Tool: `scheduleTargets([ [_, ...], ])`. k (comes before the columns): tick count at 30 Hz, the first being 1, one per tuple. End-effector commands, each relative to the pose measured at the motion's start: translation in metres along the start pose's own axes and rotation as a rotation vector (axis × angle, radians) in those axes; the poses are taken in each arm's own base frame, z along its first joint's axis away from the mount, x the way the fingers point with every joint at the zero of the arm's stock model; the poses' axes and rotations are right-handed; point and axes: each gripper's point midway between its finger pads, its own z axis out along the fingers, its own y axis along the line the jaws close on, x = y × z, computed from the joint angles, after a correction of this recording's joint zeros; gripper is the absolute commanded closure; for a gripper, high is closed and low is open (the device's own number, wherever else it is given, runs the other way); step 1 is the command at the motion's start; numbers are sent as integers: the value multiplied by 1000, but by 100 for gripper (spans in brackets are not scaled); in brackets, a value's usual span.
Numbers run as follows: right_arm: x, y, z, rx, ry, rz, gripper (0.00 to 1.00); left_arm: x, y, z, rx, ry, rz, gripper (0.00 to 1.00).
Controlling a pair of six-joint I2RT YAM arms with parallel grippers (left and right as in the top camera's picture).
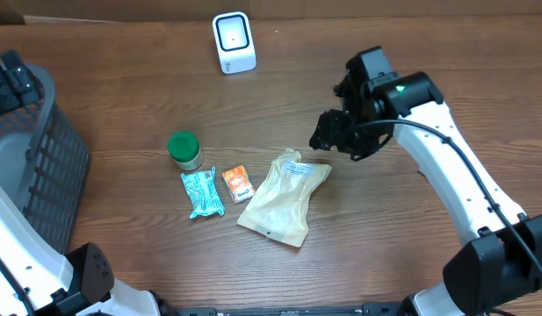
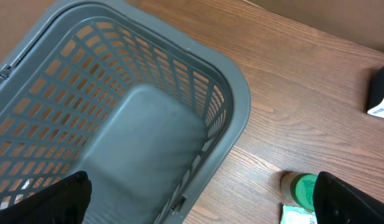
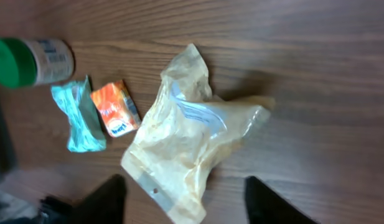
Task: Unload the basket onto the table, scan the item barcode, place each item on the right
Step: 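Grasp the clear bag's edge with the right gripper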
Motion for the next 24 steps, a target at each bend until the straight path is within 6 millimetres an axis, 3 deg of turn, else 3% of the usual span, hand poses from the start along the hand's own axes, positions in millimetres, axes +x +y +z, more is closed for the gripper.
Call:
scheduleTargets([
  [1,31,-4,37,-84,148,1,36,-3,-1,-9,5,-30,15,0],
  [5,55,-7,69,-178,214,28,34,-3,-1,-9,5,-30,15,1],
  [8,61,-17,90,-175,207,101,35,-3,-1,-9,5,-30,14,0],
  [18,67,-18,137,-211,138,237,32,-3,-1,-9,5,-30,15,0],
  [24,54,-12,152,-208,86,336,35,-3,-1,-9,5,-30,15,0],
])
